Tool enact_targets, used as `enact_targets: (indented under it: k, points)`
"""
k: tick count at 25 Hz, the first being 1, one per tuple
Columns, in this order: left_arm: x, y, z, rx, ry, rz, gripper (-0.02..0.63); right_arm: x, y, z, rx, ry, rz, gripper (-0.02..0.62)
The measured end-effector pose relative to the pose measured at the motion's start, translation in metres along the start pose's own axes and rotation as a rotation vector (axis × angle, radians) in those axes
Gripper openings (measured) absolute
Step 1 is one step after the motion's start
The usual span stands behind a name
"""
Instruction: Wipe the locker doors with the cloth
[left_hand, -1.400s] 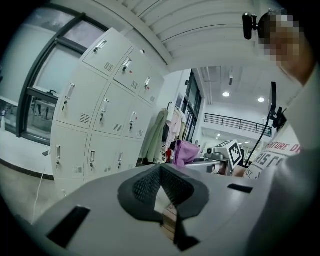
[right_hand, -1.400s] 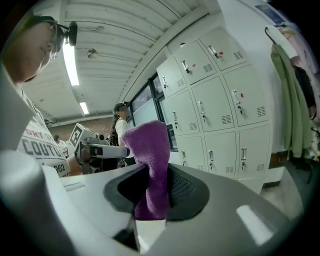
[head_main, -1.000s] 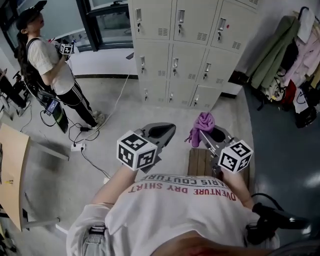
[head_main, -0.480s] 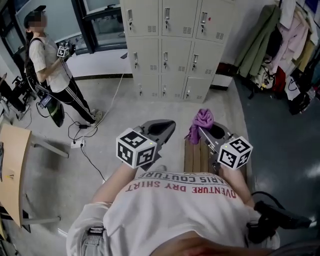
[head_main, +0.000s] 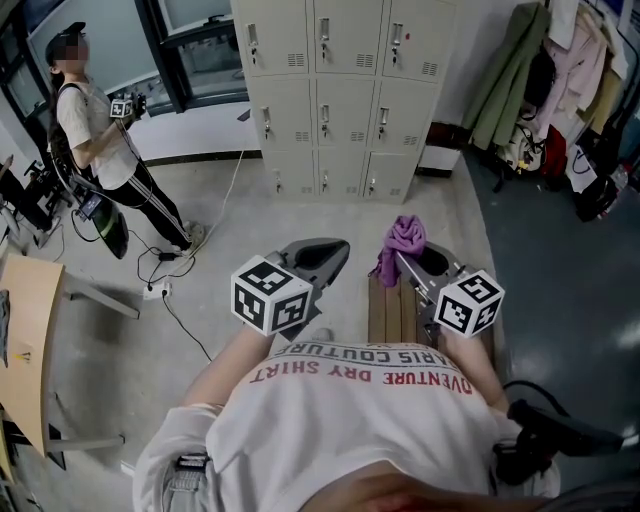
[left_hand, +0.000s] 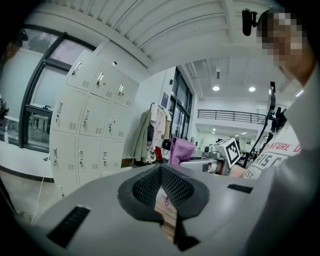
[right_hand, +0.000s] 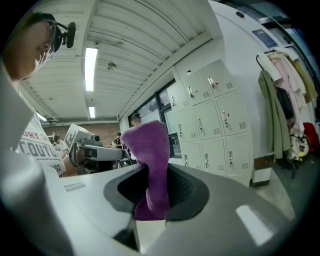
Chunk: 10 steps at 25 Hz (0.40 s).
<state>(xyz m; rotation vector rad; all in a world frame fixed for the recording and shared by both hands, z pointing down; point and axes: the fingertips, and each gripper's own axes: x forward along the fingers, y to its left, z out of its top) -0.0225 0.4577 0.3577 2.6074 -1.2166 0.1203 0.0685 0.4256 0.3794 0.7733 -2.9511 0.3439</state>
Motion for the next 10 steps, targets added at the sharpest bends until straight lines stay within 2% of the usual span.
enact_targets:
  k: [10]
  points:
    - [0.0081, -0.0003, 0.0073, 0.006, 0.006, -0.015, 0.000, -0.0002, -0.0062, 0.0053, 0.002, 0.003, -0.009, 0.086]
